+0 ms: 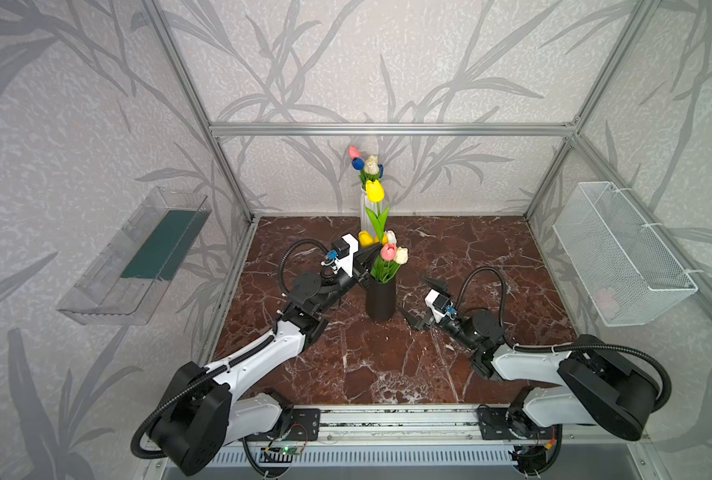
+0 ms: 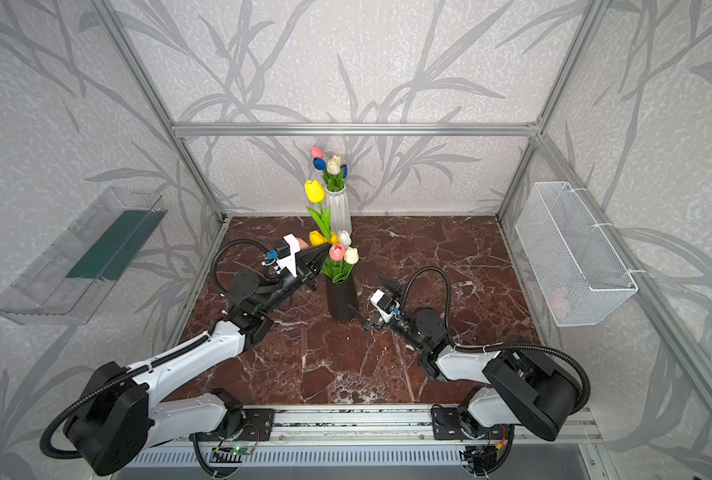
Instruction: Arrange the flowers into the vase
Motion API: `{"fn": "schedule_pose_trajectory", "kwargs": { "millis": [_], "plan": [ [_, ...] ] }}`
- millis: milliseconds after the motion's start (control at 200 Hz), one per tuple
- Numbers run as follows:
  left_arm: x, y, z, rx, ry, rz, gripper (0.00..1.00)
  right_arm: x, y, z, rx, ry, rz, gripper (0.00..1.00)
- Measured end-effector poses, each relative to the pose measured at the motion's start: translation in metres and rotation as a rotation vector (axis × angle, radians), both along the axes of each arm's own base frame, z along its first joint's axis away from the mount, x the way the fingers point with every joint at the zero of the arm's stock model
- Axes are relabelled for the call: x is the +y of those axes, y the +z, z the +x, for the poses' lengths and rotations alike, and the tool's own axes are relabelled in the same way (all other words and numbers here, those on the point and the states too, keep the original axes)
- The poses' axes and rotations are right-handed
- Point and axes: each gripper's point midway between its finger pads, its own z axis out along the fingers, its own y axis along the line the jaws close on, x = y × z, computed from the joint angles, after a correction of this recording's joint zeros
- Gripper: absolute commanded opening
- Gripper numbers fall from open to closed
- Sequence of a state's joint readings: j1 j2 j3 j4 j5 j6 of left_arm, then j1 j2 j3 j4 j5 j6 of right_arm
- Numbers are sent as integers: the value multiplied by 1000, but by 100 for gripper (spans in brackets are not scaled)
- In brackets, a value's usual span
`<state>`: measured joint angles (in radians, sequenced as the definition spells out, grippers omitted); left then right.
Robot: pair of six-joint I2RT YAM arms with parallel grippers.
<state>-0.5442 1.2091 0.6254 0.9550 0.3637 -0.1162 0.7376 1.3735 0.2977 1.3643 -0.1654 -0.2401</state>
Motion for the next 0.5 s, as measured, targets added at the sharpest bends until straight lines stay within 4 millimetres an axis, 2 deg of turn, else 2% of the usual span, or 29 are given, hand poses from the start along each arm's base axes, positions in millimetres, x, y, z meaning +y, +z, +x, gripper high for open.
{"fn": "schedule_pose_trajectory", "kwargs": {
  "millis": [120, 390, 440, 500],
  "plan": [
    [-1, -18, 1, 44, -3, 14, 0, 0, 0, 0, 0, 0, 0, 98],
    [-1, -41, 2, 92, -8, 26, 1, 1, -5, 1, 10, 0, -9, 98],
    [-1, -46, 1, 104, -10, 27, 4, 2, -7, 2, 15, 0, -13, 98],
    [-1, -51, 0, 116, -12, 31, 15, 2, -9, 2, 20, 1, -17, 98]
  ]
}}
